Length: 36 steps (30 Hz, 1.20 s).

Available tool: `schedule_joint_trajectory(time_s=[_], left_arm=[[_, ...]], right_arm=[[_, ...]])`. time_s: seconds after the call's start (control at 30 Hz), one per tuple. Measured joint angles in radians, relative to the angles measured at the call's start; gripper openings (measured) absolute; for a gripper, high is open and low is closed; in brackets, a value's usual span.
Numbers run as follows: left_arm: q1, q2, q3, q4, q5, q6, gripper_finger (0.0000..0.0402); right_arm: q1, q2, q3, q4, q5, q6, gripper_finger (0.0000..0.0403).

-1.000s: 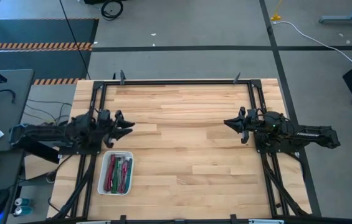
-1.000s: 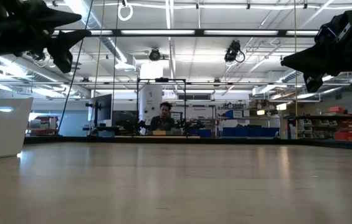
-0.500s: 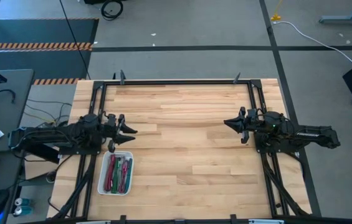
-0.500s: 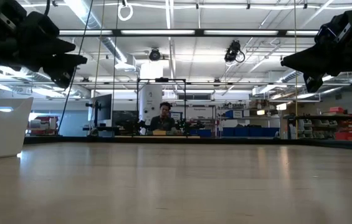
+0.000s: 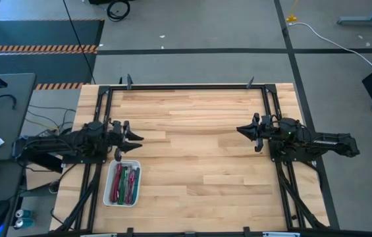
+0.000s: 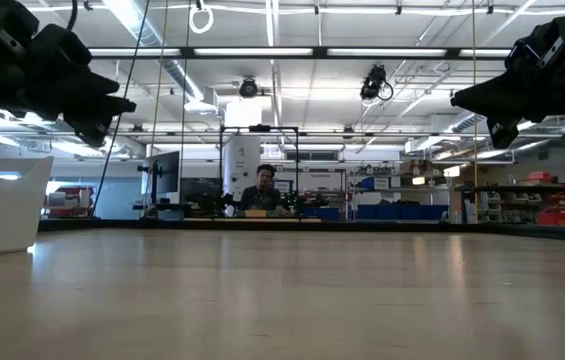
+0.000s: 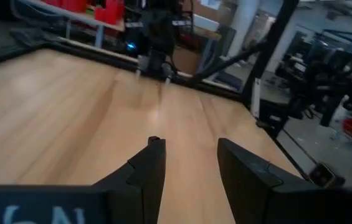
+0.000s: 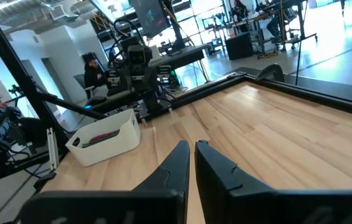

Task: Pick and place USB-C Cables
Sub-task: Return to Home Position

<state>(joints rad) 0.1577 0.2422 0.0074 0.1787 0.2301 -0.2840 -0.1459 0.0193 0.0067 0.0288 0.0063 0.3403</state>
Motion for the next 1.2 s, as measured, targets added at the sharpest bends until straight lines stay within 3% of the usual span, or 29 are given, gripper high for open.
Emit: schedule_joint_trajectory(time_s=[0.1,0.33,0.5,0.67,0.9,1.2], left_arm=[[-0.001,-0.091,0.001,-0.116,-0.022,0.000,0.0151],[-0.057,-0.241,0.000,-0.133,-0.098,0.030,0.0151],[-0.160,-0.240,0.001,-0.163,-0.240,0.087,0.0151],[-0.219,-0.241,0.000,-0.163,-0.237,0.092,0.0151],[-0.248,-0.241,0.000,-0.165,-0.238,0.264,0.0150],[-0.248,-0.241,-0.001,-0.077,-0.251,0.269,0.0151]], right_arm=[[0.000,0.000,0.000,0.001,0.000,0.000,0.0031],[0.000,0.000,0.000,0.001,0.001,0.000,0.0031],[0.000,0.000,0.000,0.002,0.000,0.000,0.0031],[0.000,0.000,0.000,0.003,0.001,0.000,0.0031],[0.000,0.000,0.000,0.003,0.000,0.000,0.0031],[0.000,0.000,0.000,0.003,0.000,0.000,0.0031]])
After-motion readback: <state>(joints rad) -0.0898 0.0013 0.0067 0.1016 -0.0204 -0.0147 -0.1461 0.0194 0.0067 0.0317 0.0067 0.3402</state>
